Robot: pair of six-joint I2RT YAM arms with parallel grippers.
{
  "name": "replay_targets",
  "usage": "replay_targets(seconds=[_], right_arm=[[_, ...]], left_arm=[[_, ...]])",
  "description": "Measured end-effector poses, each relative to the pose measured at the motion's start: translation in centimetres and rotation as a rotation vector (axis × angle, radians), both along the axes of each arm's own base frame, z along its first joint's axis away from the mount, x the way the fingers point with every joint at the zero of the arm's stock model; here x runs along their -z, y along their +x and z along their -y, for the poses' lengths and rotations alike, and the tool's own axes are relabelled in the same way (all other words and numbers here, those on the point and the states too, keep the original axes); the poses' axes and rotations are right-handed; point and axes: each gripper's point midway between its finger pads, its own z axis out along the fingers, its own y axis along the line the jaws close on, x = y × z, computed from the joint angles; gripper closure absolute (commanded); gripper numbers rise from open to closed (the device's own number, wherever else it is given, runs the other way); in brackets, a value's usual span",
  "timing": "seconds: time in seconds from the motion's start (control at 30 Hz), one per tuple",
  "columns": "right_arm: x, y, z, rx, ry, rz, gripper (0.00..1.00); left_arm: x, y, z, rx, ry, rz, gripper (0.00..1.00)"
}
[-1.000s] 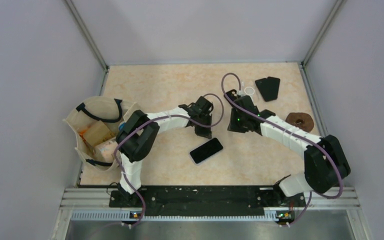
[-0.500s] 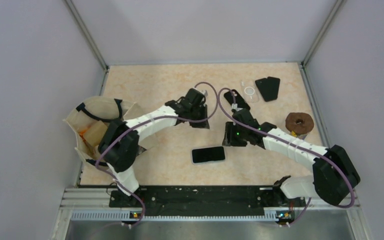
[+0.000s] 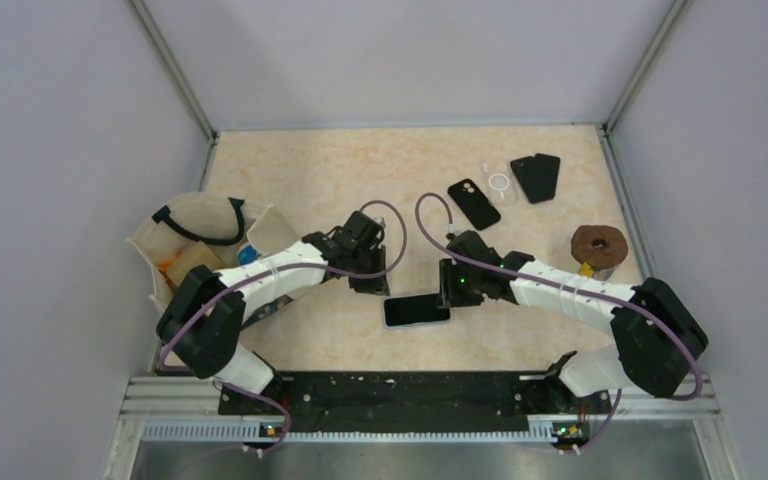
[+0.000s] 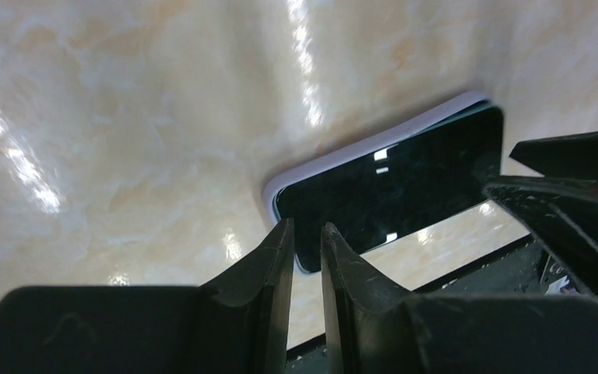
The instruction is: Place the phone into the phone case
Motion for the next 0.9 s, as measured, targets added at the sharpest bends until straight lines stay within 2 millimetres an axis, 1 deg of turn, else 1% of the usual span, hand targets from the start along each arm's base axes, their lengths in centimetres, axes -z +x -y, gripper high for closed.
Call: replay_targets(seconds=[0.03, 0.13, 0.23, 0.37, 0.53, 0.77, 0.9], right_arm=[[0.3, -0.1, -0.1, -0.003, -0.006, -0.007, 0.62], [0.9, -0.7, -0.2, -0.011, -0.025, -0.027, 0.62], [1.2, -1.3, -0.2, -0.016, -0.038, -0.044, 0.62], [1.3, -1.5, -0.1, -0.018, -0.046, -0.05, 0.63], [1.7, -1.9, 0.1, -0.023, -0.074, -0.055, 0.63], [1.8, -1.6, -0.3, -0.024, -0.094, -0.048, 0.64], [1.9, -1.6, -0.4, -0.025, -0.117, -0.039, 0.65]], left_arm=[[0.6, -0.6, -0.3, 0.001, 0.004, -0.025, 0.75], [1.6, -1.9, -0.6, 0.004, 0.001, -0.069, 0.72], [1.8, -2.8, -0.7, 0.014, -0.019, -0.09, 0.67], [2.1, -3.8, -0.8, 0.03, -0.031, -0.113, 0.65], [2.5, -4.7, -0.6, 0.053, -0.033, -0.124, 0.64], [3.0, -5.1, -0.4, 0.065, -0.031, -0.127, 0.64], [3.9, -5.3, -0.4, 0.068, -0.016, -0.144, 0.64]])
